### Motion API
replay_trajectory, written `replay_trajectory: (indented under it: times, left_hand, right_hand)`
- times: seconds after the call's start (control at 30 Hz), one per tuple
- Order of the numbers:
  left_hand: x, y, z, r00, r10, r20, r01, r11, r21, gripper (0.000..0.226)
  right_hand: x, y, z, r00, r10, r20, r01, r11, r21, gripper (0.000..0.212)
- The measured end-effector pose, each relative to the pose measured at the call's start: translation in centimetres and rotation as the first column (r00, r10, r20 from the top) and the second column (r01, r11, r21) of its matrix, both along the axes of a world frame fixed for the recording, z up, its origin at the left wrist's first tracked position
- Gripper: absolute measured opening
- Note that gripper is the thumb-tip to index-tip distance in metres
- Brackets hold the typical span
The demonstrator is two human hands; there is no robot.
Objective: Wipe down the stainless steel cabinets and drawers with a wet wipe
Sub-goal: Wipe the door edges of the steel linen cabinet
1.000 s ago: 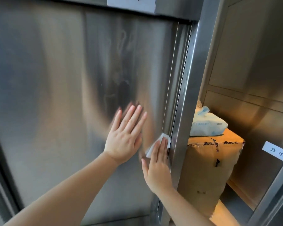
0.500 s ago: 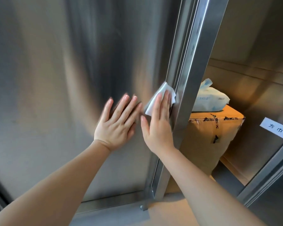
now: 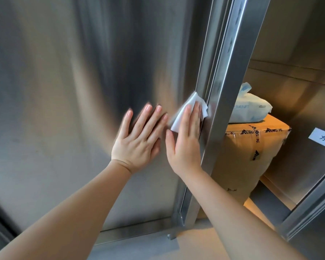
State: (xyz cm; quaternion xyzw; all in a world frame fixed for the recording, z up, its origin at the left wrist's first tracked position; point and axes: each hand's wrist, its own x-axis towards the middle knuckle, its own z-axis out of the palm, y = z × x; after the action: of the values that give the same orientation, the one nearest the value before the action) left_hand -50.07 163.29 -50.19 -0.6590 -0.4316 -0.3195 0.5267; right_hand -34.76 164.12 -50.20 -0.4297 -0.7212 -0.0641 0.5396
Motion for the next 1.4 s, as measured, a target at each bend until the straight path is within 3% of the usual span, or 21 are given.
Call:
replay_trajectory:
  times: [0.1, 0.27, 0.53, 0.6, 0.73, 0.8, 1.0, 1.07, 1.23, 1.33, 1.4]
  left_hand:
    - [0.0, 0.1, -0.1, 1.000, -0.002, 0.003, 0.002, 1.000, 0.001, 0.062]
    - [-0.1, 0.1, -0.2, 0.999, 0.032, -0.012, -0.033, 0.999, -0.027, 0.064]
    - [0.2, 0.0, 0.1, 1.000, 0.013, 0.001, -0.013, 1.000, 0.004, 0.062]
    - [0.1, 0.1, 0.0, 1.000, 0.020, -0.004, -0.020, 1.000, 0.001, 0.063]
    - [0.0, 0.3, -0.3, 0.998, 0.056, -0.024, -0.056, 0.998, -0.016, 0.066]
    - [0.0, 0.4, -0.4, 0.998, 0.062, -0.027, -0.063, 0.998, -0.017, 0.066]
    - [-0.1, 0.3, -0.1, 0.998, 0.061, -0.019, -0.061, 0.998, -0.021, 0.066]
    - [0.0, 0.2, 0.0, 0.998, 0.058, -0.019, -0.058, 0.998, -0.017, 0.065]
    - [0.2, 0.1, 0.1, 0.998, 0.065, -0.023, -0.065, 0.998, -0.011, 0.064]
    - [0.2, 0.0, 0.1, 0.997, 0.073, -0.025, -0.073, 0.997, -0.005, 0.063]
    - [0.3, 0.0, 0.1, 0.998, 0.059, -0.022, -0.060, 0.998, -0.007, 0.063]
  right_hand:
    - [0.3, 0.0, -2.1, 0.999, -0.028, 0.023, 0.028, 0.999, 0.015, 0.068]
    - [1.4, -3.0, -11.7, 0.993, 0.024, 0.115, -0.008, 0.990, -0.138, 0.067]
    - [0.0, 0.8, -0.3, 0.998, -0.002, -0.058, 0.008, 0.993, 0.114, 0.062]
    - [0.4, 0.4, -2.6, 1.000, -0.023, -0.004, 0.023, 0.996, 0.085, 0.063]
    - [1.8, -3.0, -12.9, 0.989, -0.011, 0.146, 0.029, 0.992, -0.121, 0.076]
    - [2.0, -3.7, -14.8, 0.989, 0.026, 0.148, 0.003, 0.982, -0.187, 0.078]
    - [-1.1, -0.9, -6.5, 0.995, 0.009, -0.100, -0.013, 0.999, -0.043, 0.074]
    - [-1.3, -1.2, -7.0, 0.994, 0.005, -0.113, -0.012, 0.998, -0.055, 0.075]
    - [-0.8, -5.2, -14.6, 0.998, 0.032, -0.054, -0.045, 0.966, -0.253, 0.080]
    - [-1.0, -4.1, -12.0, 0.996, 0.052, -0.077, -0.066, 0.977, -0.204, 0.077]
    - [-1.2, -2.7, -8.2, 0.993, 0.048, -0.107, -0.057, 0.995, -0.084, 0.073]
